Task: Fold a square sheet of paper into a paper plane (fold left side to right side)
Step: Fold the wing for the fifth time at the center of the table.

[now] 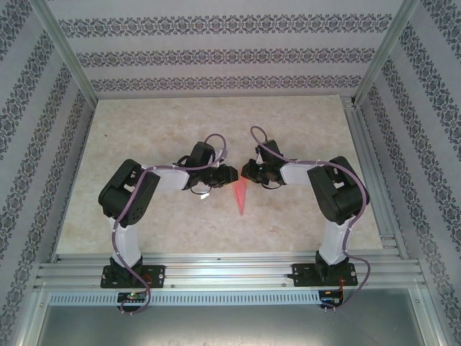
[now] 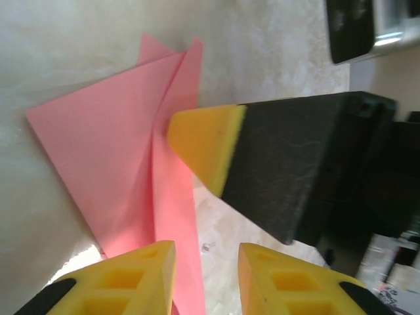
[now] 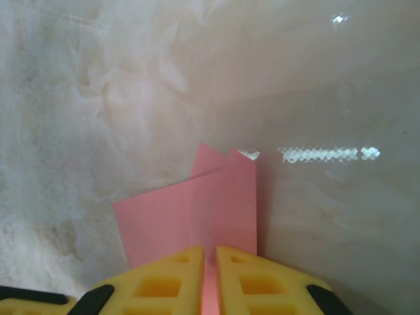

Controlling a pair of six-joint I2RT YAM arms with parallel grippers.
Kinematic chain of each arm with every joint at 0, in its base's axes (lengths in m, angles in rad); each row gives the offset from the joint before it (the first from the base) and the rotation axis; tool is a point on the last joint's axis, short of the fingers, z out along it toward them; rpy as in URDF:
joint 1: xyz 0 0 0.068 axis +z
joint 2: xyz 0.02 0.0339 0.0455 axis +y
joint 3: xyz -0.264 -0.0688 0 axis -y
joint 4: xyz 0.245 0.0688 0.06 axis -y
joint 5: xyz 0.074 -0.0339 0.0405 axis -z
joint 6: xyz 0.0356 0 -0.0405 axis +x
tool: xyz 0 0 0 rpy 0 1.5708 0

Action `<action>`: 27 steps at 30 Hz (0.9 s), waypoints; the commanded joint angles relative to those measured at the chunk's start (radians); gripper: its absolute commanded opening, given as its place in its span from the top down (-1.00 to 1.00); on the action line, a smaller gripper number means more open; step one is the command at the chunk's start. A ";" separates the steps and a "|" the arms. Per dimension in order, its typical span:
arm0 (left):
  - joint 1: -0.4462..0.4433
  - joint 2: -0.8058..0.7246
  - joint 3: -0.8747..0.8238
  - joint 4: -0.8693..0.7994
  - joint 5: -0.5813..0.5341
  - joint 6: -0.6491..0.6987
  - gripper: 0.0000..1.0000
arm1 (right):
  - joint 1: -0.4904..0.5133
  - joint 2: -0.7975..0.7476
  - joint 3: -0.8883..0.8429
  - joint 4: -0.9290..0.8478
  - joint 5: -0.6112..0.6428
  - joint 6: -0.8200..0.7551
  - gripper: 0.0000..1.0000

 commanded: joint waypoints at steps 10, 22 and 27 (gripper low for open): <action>0.001 0.025 0.042 -0.097 -0.056 0.052 0.19 | 0.014 0.038 0.009 -0.048 0.002 -0.010 0.73; -0.013 0.065 0.078 -0.082 -0.018 0.048 0.47 | 0.016 0.028 0.009 -0.032 -0.012 0.001 0.72; -0.015 0.073 0.074 -0.084 -0.016 0.048 0.63 | 0.013 -0.009 0.016 -0.038 -0.017 0.000 0.71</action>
